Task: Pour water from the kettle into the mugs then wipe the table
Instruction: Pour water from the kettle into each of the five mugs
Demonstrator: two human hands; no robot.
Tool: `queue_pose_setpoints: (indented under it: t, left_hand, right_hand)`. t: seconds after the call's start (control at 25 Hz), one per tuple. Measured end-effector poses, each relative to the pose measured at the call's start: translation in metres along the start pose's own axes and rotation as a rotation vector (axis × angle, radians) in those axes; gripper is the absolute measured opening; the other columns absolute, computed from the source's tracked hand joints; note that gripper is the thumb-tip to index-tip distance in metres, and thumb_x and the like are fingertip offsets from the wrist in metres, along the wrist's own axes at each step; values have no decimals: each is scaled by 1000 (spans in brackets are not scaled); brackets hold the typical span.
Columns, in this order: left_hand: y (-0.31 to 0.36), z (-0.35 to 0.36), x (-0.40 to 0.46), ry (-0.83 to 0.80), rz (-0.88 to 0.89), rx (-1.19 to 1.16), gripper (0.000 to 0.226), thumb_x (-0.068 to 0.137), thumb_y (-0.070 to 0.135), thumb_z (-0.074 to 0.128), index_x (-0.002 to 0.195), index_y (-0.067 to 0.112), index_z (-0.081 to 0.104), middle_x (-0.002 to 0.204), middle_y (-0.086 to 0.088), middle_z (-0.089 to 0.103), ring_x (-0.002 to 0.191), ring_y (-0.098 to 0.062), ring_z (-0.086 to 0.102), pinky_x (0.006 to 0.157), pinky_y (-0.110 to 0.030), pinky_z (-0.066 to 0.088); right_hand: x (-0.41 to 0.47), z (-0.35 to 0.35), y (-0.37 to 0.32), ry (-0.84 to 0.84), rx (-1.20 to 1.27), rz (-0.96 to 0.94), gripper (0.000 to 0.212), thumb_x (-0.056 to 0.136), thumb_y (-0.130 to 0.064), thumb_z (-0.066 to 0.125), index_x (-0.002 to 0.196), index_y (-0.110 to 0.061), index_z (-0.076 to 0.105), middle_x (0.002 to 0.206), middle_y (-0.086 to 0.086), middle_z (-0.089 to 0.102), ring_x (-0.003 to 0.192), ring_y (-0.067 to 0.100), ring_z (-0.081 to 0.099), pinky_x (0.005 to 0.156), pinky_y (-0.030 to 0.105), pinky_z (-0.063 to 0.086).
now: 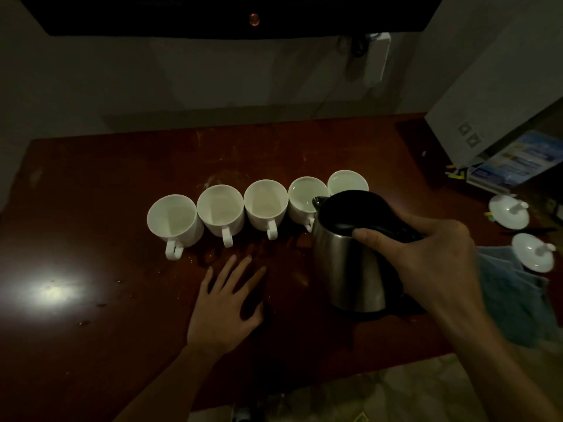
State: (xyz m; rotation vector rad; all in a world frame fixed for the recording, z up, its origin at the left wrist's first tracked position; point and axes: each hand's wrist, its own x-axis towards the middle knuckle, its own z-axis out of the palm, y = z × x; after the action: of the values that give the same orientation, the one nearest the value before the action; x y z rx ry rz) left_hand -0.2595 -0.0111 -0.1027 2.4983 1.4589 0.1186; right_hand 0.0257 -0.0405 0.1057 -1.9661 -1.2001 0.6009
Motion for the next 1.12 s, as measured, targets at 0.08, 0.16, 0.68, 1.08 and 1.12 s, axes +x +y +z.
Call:
queue_pose_setpoints:
  t: [0.08, 0.16, 0.68, 1.08, 1.12]
  left_hand:
    - [1, 0, 0, -2, -2, 9, 68, 95, 66, 38, 157, 43, 23, 167, 6, 15, 155, -18, 4, 121, -54, 9]
    - [1, 0, 0, -3, 1, 6, 67, 95, 66, 37, 157, 43, 24, 167, 6, 16, 155, -18, 3, 121, -53, 8]
    - [-5, -4, -2, -16, 51, -37, 71, 93, 67, 35, 158, 42, 19, 168, 3, 8, 155, -21, -5, 122, -52, -1]
    - [-51, -19, -21, -22, 111, 4, 67, 96, 70, 28, 155, 40, 31, 166, 0, 22, 154, -22, 6, 120, -52, 0]
    - [-55, -18, -22, -38, 120, 14, 66, 96, 70, 27, 155, 39, 33, 164, -1, 26, 153, -23, 9, 119, -52, 3]
  right_hand:
    - [-8, 3, 3, 23, 46, -13, 53, 62, -52, 83, 112, -42, 70, 89, -25, 71, 82, -7, 70, 67, 19, 58]
    - [-17, 6, 6, 63, 93, -13, 54, 62, -51, 84, 112, -37, 74, 90, -23, 75, 83, -4, 72, 65, 18, 58]
    - [-60, 53, -20, 157, 156, -34, 59, 65, -46, 85, 120, -38, 64, 81, -42, 63, 90, -13, 67, 75, 13, 57]
    - [-62, 71, -50, 165, 37, 11, 66, 66, -47, 87, 126, -32, 65, 93, -30, 62, 82, -12, 62, 68, 7, 49]
    - [-59, 71, -52, 163, 29, 32, 68, 65, -50, 86, 127, -27, 68, 98, -22, 67, 86, -5, 65, 69, 12, 51]
